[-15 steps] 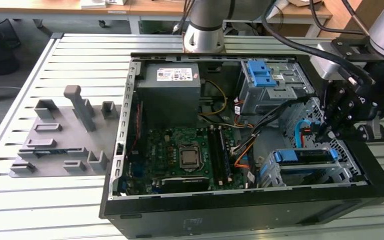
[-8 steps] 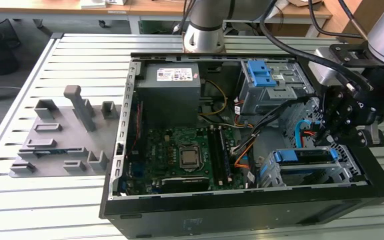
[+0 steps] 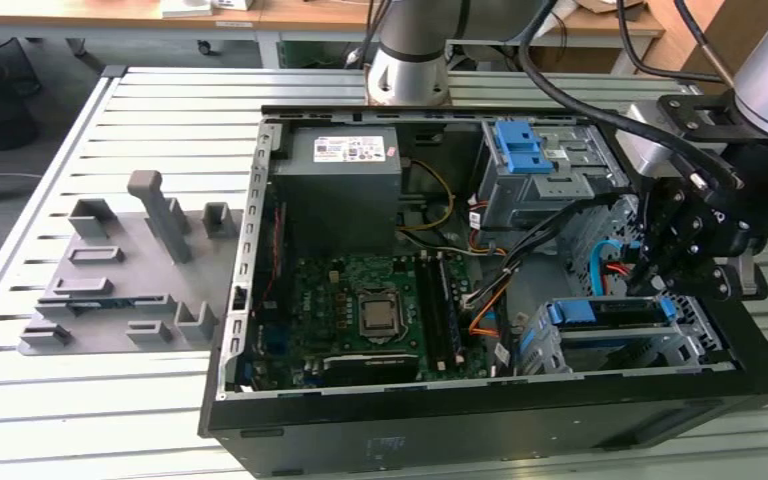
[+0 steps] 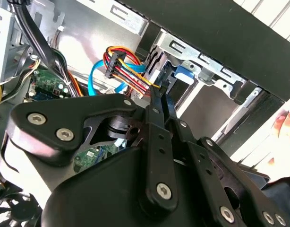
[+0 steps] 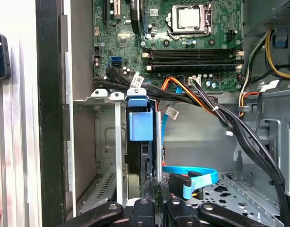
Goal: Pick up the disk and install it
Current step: 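Insert the first disk wire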
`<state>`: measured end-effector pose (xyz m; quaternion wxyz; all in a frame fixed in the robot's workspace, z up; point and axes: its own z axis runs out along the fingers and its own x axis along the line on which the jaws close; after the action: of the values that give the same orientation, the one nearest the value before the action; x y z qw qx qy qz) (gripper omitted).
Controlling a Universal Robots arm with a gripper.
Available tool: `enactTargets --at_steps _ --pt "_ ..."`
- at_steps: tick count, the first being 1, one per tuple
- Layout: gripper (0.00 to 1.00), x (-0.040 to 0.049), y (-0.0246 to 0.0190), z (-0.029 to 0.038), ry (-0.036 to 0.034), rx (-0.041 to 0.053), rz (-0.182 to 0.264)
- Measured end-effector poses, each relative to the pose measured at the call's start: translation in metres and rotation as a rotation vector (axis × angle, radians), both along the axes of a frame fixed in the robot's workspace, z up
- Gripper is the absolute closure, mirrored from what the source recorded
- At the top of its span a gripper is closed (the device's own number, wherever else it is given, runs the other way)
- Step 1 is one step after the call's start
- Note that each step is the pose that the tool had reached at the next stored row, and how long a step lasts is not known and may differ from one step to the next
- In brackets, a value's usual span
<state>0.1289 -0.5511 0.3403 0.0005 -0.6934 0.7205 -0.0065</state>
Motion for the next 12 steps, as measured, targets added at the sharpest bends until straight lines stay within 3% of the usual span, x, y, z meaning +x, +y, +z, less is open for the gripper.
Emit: enactTargets --at_steps 12 --pt "0.84 -0.001 -0.0032 -0.0026 0.0 0.0001 0.0"
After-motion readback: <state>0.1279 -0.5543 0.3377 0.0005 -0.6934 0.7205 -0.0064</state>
